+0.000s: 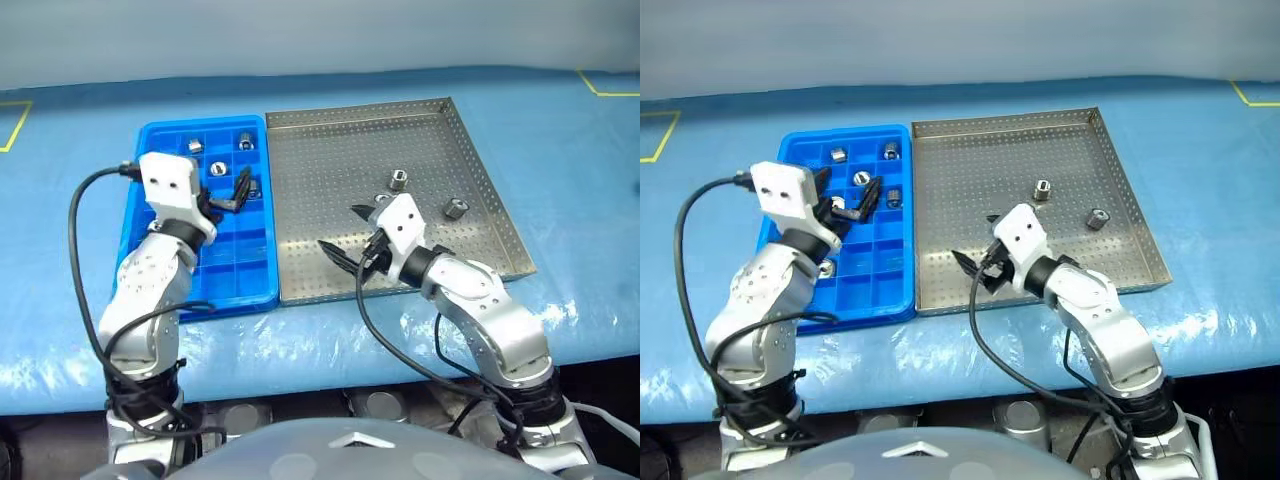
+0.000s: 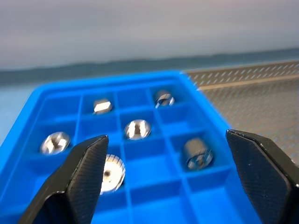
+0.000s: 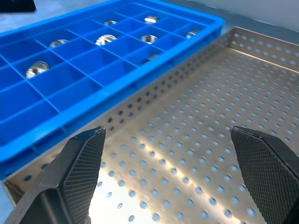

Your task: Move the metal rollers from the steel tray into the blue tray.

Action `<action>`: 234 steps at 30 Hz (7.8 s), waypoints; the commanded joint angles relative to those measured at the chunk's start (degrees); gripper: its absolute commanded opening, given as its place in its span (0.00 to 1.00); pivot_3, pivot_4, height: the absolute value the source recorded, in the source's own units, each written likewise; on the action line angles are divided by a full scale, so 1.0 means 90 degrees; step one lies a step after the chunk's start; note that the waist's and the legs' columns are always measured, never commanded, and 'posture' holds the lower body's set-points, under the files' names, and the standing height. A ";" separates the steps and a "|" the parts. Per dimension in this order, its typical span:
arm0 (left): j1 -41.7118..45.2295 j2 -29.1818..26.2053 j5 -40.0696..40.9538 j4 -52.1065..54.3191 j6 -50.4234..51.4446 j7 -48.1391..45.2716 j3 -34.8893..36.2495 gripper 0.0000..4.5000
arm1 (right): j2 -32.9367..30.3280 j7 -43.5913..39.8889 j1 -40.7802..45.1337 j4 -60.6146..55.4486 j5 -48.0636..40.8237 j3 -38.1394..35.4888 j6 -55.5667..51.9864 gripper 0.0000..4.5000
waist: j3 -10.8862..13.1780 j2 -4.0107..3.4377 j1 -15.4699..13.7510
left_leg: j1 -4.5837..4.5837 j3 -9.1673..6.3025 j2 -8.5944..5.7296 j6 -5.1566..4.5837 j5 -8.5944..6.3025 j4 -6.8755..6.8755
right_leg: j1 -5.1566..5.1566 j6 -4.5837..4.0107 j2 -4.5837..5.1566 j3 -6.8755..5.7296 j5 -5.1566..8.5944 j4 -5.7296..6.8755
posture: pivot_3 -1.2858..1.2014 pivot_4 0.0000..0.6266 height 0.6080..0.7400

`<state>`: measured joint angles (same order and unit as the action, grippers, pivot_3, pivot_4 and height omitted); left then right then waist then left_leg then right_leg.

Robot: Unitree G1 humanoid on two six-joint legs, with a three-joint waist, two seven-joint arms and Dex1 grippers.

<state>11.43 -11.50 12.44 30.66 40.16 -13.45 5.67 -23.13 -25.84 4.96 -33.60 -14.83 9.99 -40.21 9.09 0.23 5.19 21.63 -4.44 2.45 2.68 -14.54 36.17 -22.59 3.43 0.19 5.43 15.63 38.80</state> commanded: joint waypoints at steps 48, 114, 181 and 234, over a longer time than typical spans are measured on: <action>0.1798 0.0776 -0.0346 -0.1909 -0.0513 -0.0450 -0.0455 0.41 | 0.0551 0.0879 -0.0635 -0.0616 0.0216 -0.0184 0.0284 1.00 | 0.0002 -0.0002 0.1167 | 0.0004 0.0011 0.0001 -0.0010 -0.0005 -0.0008 | -0.0002 0.0037 -0.0003 0.0021 0.0019 -0.0003 | 0.44 0.24 1.00; 0.1295 -0.0410 0.0242 -0.2060 -0.0590 -0.2116 -0.2002 0.99 | 0.0144 0.0908 -0.1188 -0.1124 0.0247 -0.0598 -0.0052 1.00 | -0.0001 -0.0002 0.1130 | 0.0005 0.0006 0.0002 -0.0003 -0.0002 -0.0008 | -0.0002 0.0024 -0.0002 0.0012 0.0020 -0.0007 | 0.38 0.24 1.00; -0.5066 0.0202 0.0130 0.2189 -0.2979 0.0365 0.0497 1.00 | 0.3116 0.0107 0.4231 0.5785 0.1036 0.1494 0.1213 0.38 | 0.0004 -0.0002 -0.0970 | 0.0004 -0.0008 0.0018 -0.0009 -0.0006 -0.0037 | -0.0025 -0.0040 -0.0008 -0.0022 0.0021 -0.0001 | 0.65 0.24 1.00; -0.2599 -0.0351 0.0197 0.0698 -0.2585 -0.0669 -0.1444 1.00 | 0.3692 0.6296 0.3823 0.5794 0.1114 -0.1951 0.1301 0.38 | 0.0000 -0.0033 -0.0140 | 0.0008 -0.0001 0.0014 -0.0008 -0.0004 -0.0042 | -0.0033 -0.0050 -0.0005 -0.0011 0.0024 0.0014 | 0.54 0.24 1.00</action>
<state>-11.90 -15.00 14.13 35.74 18.30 -19.93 -7.84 7.48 33.29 39.66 24.42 -5.47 -11.30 -26.76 9.09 -0.07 3.93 21.70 -4.45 2.58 2.61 -14.58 35.78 -22.90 2.98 0.15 5.34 15.84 38.92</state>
